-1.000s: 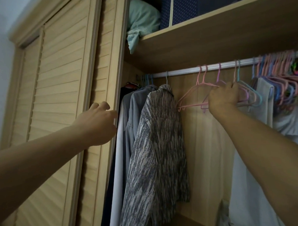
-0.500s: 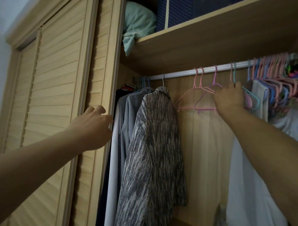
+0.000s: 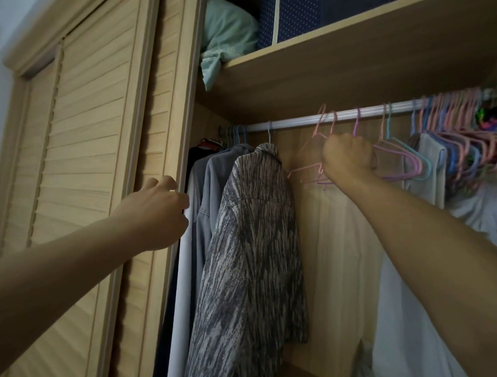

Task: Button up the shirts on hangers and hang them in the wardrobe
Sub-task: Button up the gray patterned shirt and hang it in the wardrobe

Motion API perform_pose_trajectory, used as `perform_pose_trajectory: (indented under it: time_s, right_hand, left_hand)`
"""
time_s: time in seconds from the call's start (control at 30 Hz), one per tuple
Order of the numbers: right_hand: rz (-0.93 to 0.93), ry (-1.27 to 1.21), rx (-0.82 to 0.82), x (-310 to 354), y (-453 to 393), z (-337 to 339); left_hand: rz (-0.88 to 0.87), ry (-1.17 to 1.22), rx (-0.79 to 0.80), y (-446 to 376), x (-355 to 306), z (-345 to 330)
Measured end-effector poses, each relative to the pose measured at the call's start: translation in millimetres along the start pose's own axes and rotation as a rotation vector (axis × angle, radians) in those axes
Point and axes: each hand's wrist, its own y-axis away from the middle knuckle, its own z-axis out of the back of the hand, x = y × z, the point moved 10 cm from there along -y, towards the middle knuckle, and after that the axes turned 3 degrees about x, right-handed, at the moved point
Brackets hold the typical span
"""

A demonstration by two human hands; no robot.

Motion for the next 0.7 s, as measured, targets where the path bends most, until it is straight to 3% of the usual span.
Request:
perform_pose_trajectory:
  time_s: [0.17, 0.27, 0.43, 0.7]
  right_hand:
    - [-0.051, -0.041, -0.078, -5.4, 15.0, -7.3]
    - [-0.058, -0.023, -0.094, -17.8, 11.6, -6.8]
    - [0.011, -0.034, -0.147, -5.0, 10.4, -1.0]
    - [-0.077, -0.358, -0.217, -5.2, 128.4, 11.3]
  left_hand:
    - [-0.049, 0.099, -0.004, 17.6, -18.2, -3.9]
    - [-0.098, 0.044, 0.038, 24.4, -38.5, -16.2]
    - [-0.111, 0.058, 0.034, 34.9, -55.3, -13.3]
    - [-0.037, 0.169, 0.148, 100.9, -37.3, -56.7]
